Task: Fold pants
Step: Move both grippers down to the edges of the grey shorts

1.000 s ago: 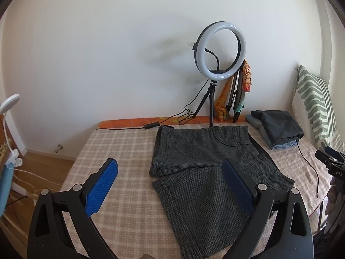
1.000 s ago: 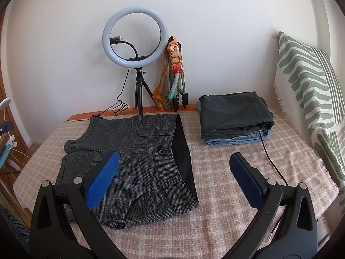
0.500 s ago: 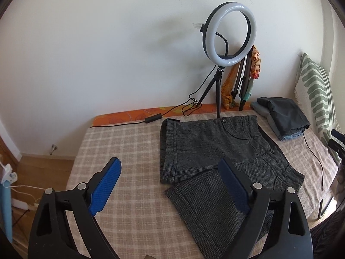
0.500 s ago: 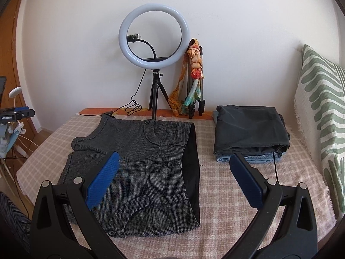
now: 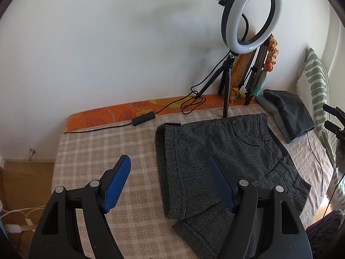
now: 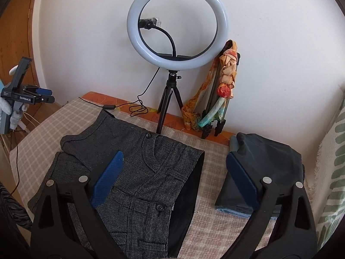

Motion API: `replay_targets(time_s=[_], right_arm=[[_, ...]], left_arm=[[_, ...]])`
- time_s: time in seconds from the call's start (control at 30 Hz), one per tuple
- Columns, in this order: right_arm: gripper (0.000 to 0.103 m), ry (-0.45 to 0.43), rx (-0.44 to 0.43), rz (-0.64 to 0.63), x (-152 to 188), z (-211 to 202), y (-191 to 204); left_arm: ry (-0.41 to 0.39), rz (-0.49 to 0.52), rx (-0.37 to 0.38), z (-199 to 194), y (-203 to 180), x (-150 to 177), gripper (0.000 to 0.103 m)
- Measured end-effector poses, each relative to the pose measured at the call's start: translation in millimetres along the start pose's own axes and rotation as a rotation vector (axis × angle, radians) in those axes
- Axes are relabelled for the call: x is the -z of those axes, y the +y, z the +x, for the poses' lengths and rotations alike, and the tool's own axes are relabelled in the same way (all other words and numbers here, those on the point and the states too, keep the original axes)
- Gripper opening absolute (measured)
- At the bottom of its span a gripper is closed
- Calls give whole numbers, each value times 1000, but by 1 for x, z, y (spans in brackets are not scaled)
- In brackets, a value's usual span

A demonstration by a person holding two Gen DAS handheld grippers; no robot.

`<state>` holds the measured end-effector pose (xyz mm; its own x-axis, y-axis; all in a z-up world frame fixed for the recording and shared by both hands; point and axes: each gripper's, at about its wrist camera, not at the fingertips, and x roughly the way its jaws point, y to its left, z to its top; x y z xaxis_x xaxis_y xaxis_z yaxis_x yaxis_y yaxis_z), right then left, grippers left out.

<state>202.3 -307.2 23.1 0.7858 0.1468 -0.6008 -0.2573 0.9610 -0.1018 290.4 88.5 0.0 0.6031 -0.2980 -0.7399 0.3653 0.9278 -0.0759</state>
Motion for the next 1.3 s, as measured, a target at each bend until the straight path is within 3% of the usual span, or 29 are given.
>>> replay_targets(time_s=[0.43,0.57,0.67,0.93,1.03,1.2,1.3], right_arm=[[83,192,-149,-36,-15,156,-40],[83,233,-177,-35,-10,197,-43],[83,261,-197,-53,-9,222,-39],[83,335,-245,-145,-4,271,-29],[83,361,-231,-175,0,282,-29],[82,376,-259,-168,5,289,-32],[65,389,-274,-169,9,294,-30]], left_arm=[[105,79,54,126,2,-31,74],[123,154,26,161,-3,-36,74],[138,204,8,181,-5,-38,74],[165,216,44,211,-2,-35,74],[157,229,62,212,-4,-34,58],[134,198,82,214,2,-34,44],[130,189,104,214,6,-30,38]])
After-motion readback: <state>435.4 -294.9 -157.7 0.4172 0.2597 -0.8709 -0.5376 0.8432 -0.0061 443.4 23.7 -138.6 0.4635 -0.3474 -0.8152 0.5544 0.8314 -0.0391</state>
